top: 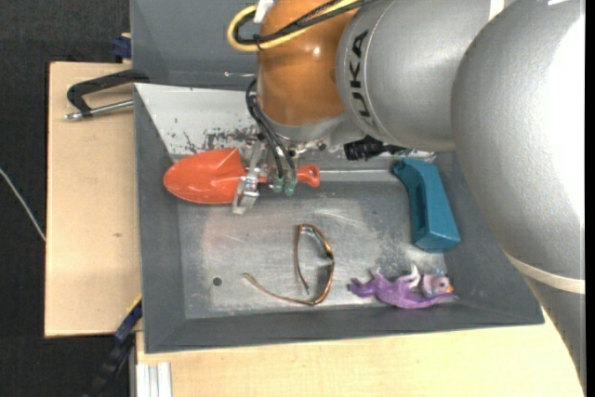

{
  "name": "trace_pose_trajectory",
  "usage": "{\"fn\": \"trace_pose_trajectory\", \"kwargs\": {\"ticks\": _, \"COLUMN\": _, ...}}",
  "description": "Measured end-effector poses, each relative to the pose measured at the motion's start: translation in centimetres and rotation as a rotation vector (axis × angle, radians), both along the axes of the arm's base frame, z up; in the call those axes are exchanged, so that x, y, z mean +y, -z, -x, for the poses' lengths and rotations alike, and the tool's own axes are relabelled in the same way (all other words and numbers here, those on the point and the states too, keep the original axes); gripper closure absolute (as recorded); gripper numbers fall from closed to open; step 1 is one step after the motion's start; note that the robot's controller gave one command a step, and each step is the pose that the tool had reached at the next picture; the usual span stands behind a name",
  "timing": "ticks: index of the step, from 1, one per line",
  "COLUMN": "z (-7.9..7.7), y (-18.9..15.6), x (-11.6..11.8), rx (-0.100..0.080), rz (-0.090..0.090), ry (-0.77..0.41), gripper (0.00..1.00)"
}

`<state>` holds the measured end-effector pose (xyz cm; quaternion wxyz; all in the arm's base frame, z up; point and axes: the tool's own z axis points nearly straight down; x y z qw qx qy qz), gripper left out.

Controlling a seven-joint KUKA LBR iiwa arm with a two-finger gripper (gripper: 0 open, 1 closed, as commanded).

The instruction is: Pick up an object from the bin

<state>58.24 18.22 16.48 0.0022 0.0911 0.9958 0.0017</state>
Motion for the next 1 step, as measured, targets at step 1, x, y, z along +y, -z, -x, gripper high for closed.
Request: {"fn": "trace_pose_trajectory", "kwargs": {"ticks": 1, "z": 2.07, "y": -6.31, "x": 0.27, "rx": 0.003, "rz": 0.001, "ry": 0.000, "gripper": 1.00}}
